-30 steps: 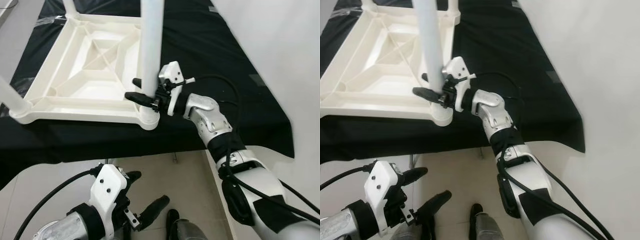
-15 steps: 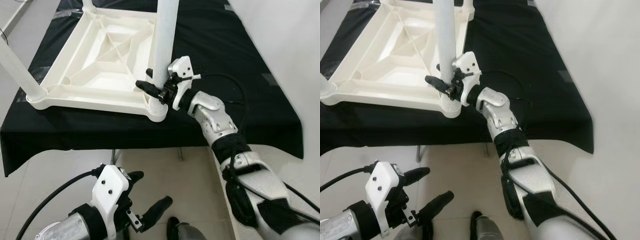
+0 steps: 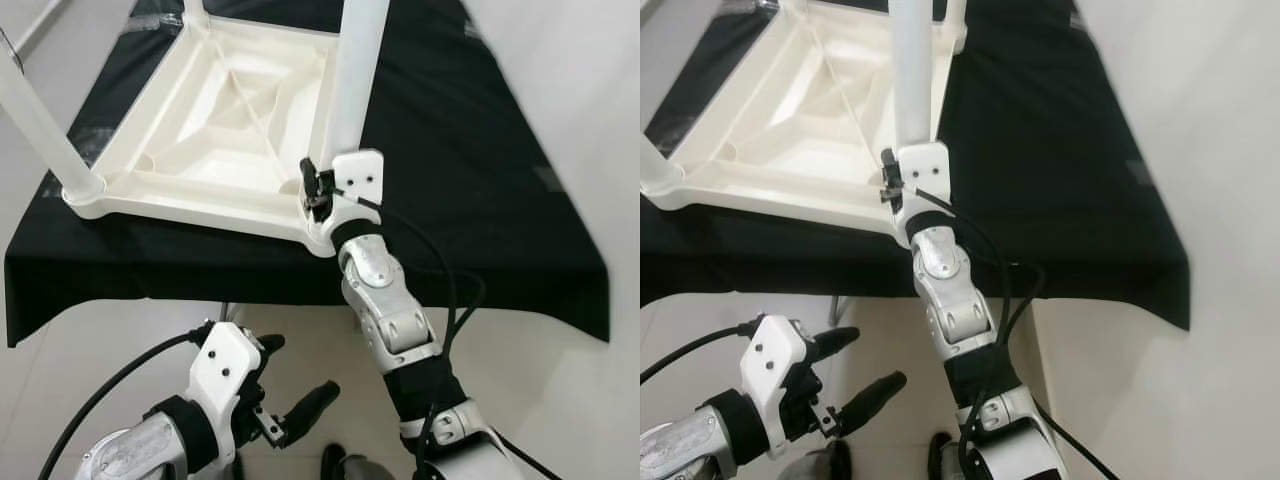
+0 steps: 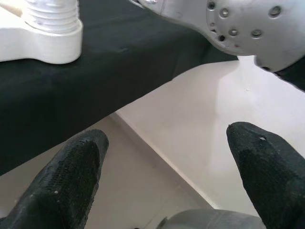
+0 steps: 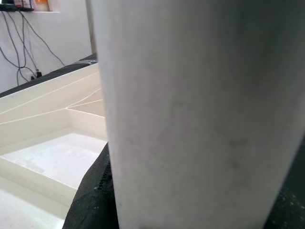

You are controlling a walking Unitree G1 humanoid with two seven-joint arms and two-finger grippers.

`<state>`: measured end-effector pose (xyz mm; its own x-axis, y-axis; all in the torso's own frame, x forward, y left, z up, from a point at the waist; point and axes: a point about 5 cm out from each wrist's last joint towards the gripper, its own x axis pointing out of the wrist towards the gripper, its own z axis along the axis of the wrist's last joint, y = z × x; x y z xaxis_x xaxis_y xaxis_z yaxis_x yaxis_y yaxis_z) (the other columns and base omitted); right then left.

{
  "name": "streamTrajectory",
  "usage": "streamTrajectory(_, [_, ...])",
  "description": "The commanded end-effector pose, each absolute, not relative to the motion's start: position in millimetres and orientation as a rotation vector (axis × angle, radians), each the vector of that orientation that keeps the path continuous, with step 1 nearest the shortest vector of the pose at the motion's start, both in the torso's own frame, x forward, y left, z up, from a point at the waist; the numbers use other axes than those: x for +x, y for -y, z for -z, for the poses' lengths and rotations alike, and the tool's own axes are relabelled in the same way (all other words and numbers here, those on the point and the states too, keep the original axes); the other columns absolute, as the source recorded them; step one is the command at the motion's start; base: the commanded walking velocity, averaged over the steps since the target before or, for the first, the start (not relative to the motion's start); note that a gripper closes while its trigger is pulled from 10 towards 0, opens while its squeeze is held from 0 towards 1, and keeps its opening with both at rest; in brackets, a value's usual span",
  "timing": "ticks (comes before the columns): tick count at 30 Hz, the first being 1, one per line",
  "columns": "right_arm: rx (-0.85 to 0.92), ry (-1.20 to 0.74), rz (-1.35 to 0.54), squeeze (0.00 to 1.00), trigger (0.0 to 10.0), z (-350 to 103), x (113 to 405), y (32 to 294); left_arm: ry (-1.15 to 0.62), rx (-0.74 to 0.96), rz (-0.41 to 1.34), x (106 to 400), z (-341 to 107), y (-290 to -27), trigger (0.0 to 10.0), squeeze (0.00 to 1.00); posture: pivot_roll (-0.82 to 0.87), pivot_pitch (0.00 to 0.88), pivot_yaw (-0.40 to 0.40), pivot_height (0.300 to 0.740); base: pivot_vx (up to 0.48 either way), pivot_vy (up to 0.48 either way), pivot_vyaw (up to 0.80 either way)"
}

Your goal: Building children table

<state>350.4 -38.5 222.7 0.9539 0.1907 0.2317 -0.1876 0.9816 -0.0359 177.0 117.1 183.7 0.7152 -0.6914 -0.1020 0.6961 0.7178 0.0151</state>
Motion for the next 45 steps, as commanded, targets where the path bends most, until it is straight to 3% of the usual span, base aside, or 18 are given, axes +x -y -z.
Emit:
streamTrajectory(1, [0.037, -0.154, -0.185, 0.0, 10.0, -147.5, 337.5, 8.7, -0.108, 0.042, 0.761, 179.4, -177.2, -116.3, 10.0, 0.0, 0.05, 0.236, -0.127, 0.74, 0.0, 0.0, 0.0])
streamTrajectory(2, [0.039, -0.162, -0.172, 0.0, 10.0, -147.3, 338.1, 11.2, -0.104, 0.044, 0.755, 182.3, -175.9, -116.3, 10.0, 0.0, 0.06, 0.227, -0.129, 0.74, 0.0, 0.0, 0.0])
streamTrajectory(3, [0.05, -0.167, -0.178, 0.82, 10.0, -147.2, 338.8, 12.9, -0.099, 0.048, 0.749, 185.0, -175.0, -116.3, 10.0, 0.0, 0.06, 0.218, -0.131, 0.74, 0.0, 0.0, 0.0])
streamTrajectory(4, [0.05, -0.167, -0.178, 0.82, 10.0, -147.2, 338.8, 12.9, -0.099, 0.048, 0.749, 185.0, -175.0, -116.3, 10.0, 0.0, 0.06, 0.218, -0.131, 0.74, 0.0, 0.0, 0.0])
streamTrajectory(5, [0.075, -0.169, -0.198, 1.0, 10.0, -148.6, 337.9, 12.7, -0.093, 0.05, 0.744, 186.6, -174.6, -116.6, 10.0, 0.0, 0.06, 0.216, -0.131, 0.74, 0.0, 0.0, 0.0])
streamTrajectory(11, [0.196, -0.079, -0.33, 1.0, 10.0, -167.9, 343.6, 10.3, -0.073, 0.046, 0.72, 193.1, -173.7, -118.4, 10.0, 0.0, 0.06, 0.186, -0.134, 0.74, 0.0, 0.0, 0.0])
streamTrajectory(14, [0.245, 0.109, -0.594, 1.0, 10.0, -207.3, 358.7, 15.6, -0.048, 0.048, 0.695, 201.1, -172.1, -120.2, 10.0, 0.0, 0.06, 0.159, -0.148, 0.74, 0.0, 0.0, 0.0])
streamTrajectory(15, [0.21, 0.151, -0.672, 0.88, 10.0, -215.5, 360.7, 17.3, -0.043, 0.051, 0.691, 202.0, -171.8, -120.5, 10.0, 0.0, 0.06, 0.159, -0.148, 0.74, 0.0, 0.0, 0.0])
streamTrajectory(17, [0.184, 0.173, -0.714, 0.88, 10.0, -219.6, 361.7, 18.1, -0.037, 0.052, 0.689, 202.6, -171.4, -120.6, 10.0, 0.0, 0.06, 0.159, -0.148, 0.74, 0.0, 0.0, 0.0])
streamTrajectory(18, [0.155, 0.184, -0.773, 0.07, 10.0, -223.4, 363.5, 19.7, -0.032, 0.054, 0.686, 204.0, -170.7, -120.4, 10.0, 0.0, 0.07, 0.148, -0.157, 0.74, 0.0, 0.0, 0.0])
streamTrajectory(20, [0.139, 0.189, -0.808, 0.07, 10.0, -225.8, 364.7, 21.0, -0.028, 0.055, 0.684, 204.9, -170.3, -120.2, 10.0, 0.0, 0.07, 0.148, -0.157, 0.74, 0.0, 0.0, 0.0])
streamTrajectory(21, [0.106, 0.196, -0.869, 0.0, 10.0, -229.4, 366.9, 23.3, -0.023, 0.057, 0.681, 206.8, -169.2, -119.8, 10.0, 0.0, 0.07, 0.134, -0.165, 0.74, 0.0, 0.0, 0.0])
streamTrajectory(24, [0.023, 0.226, -1.01, 0.0, 10.0, -236.7, 366.5, 26.3, -0.016, 0.059, 0.679, 208.4, -168.2, -118.9, 10.0, 0.0, 0.08, 0.128, -0.168, 0.74, 0.0, 0.0, 0.0])
streamTrajectory(32, [-0.131, 0.221, -1.165, 0.0, 10.0, -246.7, 375.6, 30.9, 0.003, 0.074, 0.688, 212.3, -165.3, -118.4, 10.0, 0.0, 0.09, 0.106, -0.174, 0.74, 0.0, 0.0, 0.0])
streamTrajectory(33, [-0.144, 0.204, -1.203, 0.0, 4.0, -246.5, 376.2, 31.0, 0.006, 0.075, 0.691, 212.9, -165.0, -118.2, 10.0, 0.0, 0.09, 0.103, -0.176, 0.74, 0.0, 0.0, 0.0])
streamTrajectory(34, [-0.144, 0.182, -1.239, 0.0, 0.0, -246.3, 376.8, 31.3, 0.01, 0.075, 0.693, 213.6, -164.9, -117.9, 10.0, 0.0, 0.09, 0.102, -0.179, 0.74, 0.0, 0.0, 0.0])
streamTrajectory(45, [-0.082, 0.11, -1.278, 0.0, 0.0, -241.1, 382.3, 41.4, 0.037, 0.013, 0.681, 214.6, -167.8, -120.8, 10.0, 0.0, 0.09, 0.094, -0.186, 0.74, 0.0, 0.0, 0.0])
